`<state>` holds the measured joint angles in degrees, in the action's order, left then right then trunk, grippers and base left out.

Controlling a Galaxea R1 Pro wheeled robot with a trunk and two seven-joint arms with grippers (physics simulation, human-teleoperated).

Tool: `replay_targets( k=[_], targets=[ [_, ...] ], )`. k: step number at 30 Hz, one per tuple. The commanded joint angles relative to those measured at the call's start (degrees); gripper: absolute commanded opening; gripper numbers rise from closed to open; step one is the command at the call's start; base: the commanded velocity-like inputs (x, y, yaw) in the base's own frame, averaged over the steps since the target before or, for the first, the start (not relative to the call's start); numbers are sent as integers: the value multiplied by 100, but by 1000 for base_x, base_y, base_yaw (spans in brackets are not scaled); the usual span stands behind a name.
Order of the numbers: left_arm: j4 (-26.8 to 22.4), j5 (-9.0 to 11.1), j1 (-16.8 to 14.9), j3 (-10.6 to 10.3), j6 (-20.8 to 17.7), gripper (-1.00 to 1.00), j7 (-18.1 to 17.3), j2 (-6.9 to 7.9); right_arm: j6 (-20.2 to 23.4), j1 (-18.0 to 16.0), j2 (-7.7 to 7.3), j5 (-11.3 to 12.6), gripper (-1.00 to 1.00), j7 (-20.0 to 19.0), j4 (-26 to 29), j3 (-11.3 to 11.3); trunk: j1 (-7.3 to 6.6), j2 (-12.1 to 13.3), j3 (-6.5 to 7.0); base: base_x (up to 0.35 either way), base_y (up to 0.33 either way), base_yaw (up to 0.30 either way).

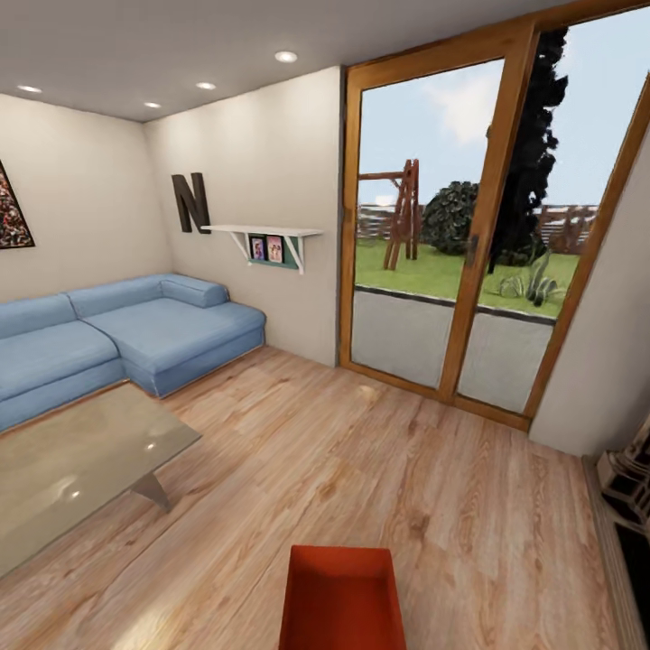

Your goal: Move the two storage containers from the living room to the garage. In the garage, place one container on the floor and stack the other container on top of it (either order is fine).

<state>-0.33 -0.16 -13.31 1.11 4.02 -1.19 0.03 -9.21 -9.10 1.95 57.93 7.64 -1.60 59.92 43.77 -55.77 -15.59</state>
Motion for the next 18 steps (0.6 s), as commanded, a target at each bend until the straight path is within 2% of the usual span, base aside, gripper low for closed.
replay_targets(
  k=[1, 14, 18],
  targets=[
    [6, -1, -5, 12, 20, 100, -12, -2, -20, -5, 6, 42, 100, 1, -16, 46, 2, -4, -7, 178, -92, 2],
    [6, -1, -5, 12, 20, 100, -11, -11, -20, -5, -1, 40, 100, -1, -16, 42, 2, -4, -7, 34, -16, 0],
    [6, -1, -5, 12, 20, 100, -6, -12, -20, -5, -1, 43, 100, 1, -16, 38, 2, -4, -7, 0, 0, -150]
  ],
)
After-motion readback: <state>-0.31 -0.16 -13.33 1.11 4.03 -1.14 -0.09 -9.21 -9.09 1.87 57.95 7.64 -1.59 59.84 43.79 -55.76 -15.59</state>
